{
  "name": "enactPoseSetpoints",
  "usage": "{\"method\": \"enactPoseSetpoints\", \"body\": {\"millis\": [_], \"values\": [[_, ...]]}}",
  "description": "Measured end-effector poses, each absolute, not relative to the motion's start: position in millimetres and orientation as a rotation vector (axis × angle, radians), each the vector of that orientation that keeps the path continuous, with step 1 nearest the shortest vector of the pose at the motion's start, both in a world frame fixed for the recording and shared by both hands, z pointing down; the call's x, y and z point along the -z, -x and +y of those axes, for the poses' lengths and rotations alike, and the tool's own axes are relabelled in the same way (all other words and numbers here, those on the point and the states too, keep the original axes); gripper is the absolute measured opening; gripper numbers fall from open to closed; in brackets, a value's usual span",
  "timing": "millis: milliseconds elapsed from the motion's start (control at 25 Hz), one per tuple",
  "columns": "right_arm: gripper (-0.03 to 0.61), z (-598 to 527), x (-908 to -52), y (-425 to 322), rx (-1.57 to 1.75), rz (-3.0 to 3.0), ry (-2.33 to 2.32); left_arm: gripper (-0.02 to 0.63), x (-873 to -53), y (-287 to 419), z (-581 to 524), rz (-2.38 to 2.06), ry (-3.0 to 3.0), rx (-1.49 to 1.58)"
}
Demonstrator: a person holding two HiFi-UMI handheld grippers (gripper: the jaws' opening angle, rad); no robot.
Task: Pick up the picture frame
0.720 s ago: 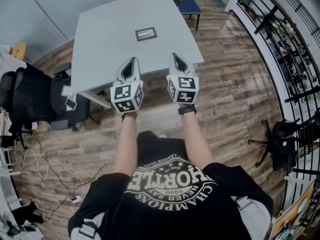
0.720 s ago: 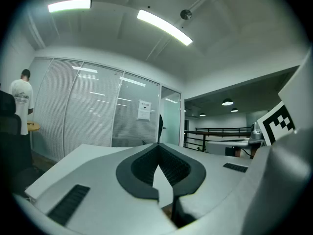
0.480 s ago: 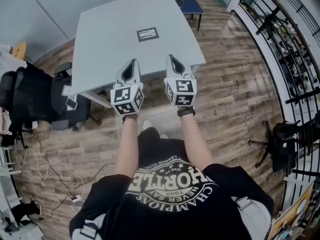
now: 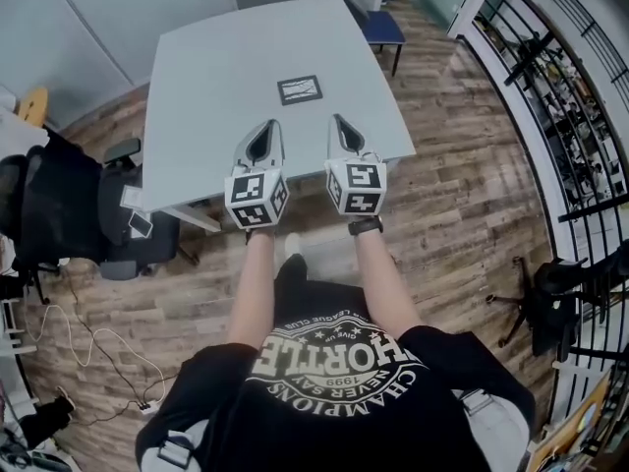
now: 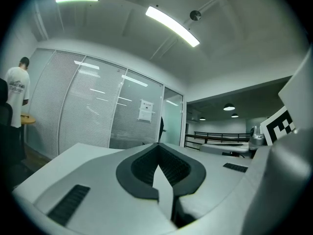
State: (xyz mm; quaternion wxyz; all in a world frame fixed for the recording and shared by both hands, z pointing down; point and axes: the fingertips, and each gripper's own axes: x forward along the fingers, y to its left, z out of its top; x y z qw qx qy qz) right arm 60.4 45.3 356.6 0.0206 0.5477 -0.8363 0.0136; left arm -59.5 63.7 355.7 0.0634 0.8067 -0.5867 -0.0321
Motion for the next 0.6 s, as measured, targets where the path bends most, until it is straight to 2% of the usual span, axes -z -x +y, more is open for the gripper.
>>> {"method": "enactPoseSetpoints", "body": {"millis": [600], "values": [[-0.002,-120.0,-377.6,15.6,-0.061,-2.551,-1.696,0.006,-385.2,134.7,-111.5,-1.711,-2.413,0.105]]}}
